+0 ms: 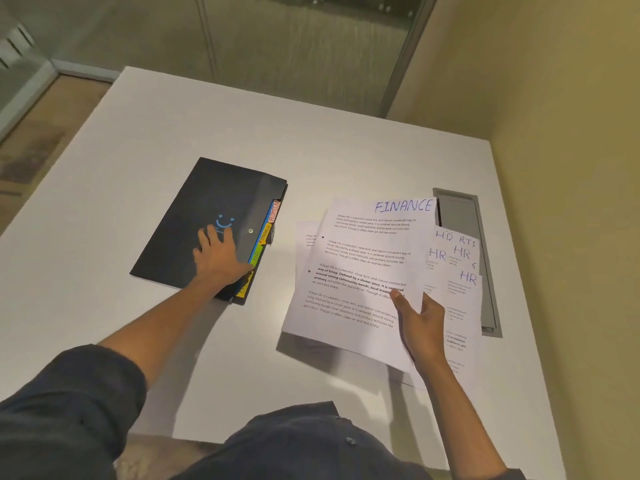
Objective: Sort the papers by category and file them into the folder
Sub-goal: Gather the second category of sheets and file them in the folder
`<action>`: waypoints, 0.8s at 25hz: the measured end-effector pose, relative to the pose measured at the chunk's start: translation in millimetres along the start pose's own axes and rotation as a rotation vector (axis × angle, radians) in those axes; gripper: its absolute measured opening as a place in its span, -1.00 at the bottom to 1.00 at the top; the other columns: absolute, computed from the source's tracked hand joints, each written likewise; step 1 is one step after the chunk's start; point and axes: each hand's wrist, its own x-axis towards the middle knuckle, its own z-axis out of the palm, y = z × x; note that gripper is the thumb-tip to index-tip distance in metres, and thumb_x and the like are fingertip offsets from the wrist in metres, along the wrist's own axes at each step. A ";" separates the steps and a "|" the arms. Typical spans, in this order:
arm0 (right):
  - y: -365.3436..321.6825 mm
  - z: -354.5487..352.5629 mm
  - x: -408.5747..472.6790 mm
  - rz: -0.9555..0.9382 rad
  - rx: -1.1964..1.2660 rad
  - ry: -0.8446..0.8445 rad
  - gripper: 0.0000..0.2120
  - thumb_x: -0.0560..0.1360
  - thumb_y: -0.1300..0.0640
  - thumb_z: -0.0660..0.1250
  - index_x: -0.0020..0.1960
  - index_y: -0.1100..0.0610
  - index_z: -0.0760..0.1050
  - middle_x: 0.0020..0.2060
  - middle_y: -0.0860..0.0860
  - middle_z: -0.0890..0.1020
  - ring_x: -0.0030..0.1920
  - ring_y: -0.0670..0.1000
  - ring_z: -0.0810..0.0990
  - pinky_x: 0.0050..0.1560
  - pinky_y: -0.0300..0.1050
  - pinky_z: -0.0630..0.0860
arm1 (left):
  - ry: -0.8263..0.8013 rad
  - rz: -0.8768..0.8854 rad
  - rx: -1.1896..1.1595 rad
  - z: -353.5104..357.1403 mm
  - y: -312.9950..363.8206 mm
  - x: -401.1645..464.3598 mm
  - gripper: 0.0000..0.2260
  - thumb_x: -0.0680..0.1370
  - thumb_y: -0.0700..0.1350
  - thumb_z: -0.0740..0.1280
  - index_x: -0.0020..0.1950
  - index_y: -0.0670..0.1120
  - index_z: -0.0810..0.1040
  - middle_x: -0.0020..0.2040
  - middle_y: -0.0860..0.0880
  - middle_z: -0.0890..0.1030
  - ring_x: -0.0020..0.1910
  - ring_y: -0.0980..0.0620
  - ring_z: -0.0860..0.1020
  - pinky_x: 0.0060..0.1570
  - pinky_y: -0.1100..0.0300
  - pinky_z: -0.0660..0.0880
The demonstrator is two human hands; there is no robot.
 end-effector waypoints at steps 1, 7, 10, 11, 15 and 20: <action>0.0 1.1 1.1 0.000 0.000 -0.009 -0.83 0.55 0.17 0.38 0.14 0.07 0.60 -0.02 -0.21 0.68 0.00 -0.31 0.61 0.00 -0.36 0.44 | -0.036 0.020 0.015 -1.7 1.1 0.8 -0.13 0.40 0.21 0.42 0.50 -0.07 0.02 0.53 -0.25 0.02 0.50 -0.30 0.02 0.35 -0.26 0.23; 3.1 5.8 8.2 -0.020 -0.013 -0.043 -0.75 0.55 0.17 0.38 0.22 0.12 0.61 0.04 -0.13 0.70 0.06 -0.23 0.63 0.08 -0.33 0.49 | -0.087 0.157 0.110 -11.8 6.0 -0.3 -0.29 0.48 0.13 0.32 0.49 -0.07 0.05 0.35 -0.25 0.36 0.28 -0.27 0.42 0.14 -0.13 0.48; 3.6 7.3 10.8 -0.011 -0.009 -0.059 -0.74 0.55 0.15 0.39 0.22 0.13 0.61 0.04 -0.11 0.71 0.07 -0.16 0.65 0.13 -0.23 0.52 | -0.017 0.252 0.171 -21.5 11.5 -5.5 -0.33 0.55 0.05 0.23 0.54 -0.04 -0.05 0.13 -0.21 0.51 -0.01 -0.15 0.57 -0.11 0.02 0.54; 3.2 8.2 11.5 -0.010 -0.007 -0.066 -0.74 0.55 0.15 0.39 0.23 0.13 0.61 0.03 -0.10 0.71 0.06 -0.16 0.66 0.12 -0.23 0.52 | -0.014 0.285 0.185 -25.2 12.7 -8.3 -0.34 0.57 0.02 0.20 0.55 0.00 -0.10 0.08 -0.20 0.51 -0.08 -0.13 0.57 -0.18 0.06 0.52; 2.4 12.7 13.7 -0.015 -0.009 -0.086 -0.74 0.54 0.13 0.39 0.22 0.12 0.61 0.03 -0.10 0.71 0.06 -0.15 0.66 0.09 -0.25 0.52 | -0.004 0.347 0.296 -31.0 7.9 -15.4 -0.58 0.61 -0.07 0.13 0.48 0.02 0.22 0.06 -0.18 0.49 -0.13 -0.13 0.57 -0.23 0.10 0.48; 3.1 22.6 16.3 0.018 0.006 -0.110 -0.80 0.54 0.14 0.40 0.15 0.10 0.64 -0.03 -0.09 0.73 -0.01 -0.16 0.68 -0.02 -0.27 0.52 | 0.024 0.332 0.360 -25.4 6.1 -26.5 -0.76 0.60 -0.07 0.16 0.08 -0.17 0.53 0.13 -0.18 0.49 -0.18 -0.13 0.59 -0.16 0.06 0.55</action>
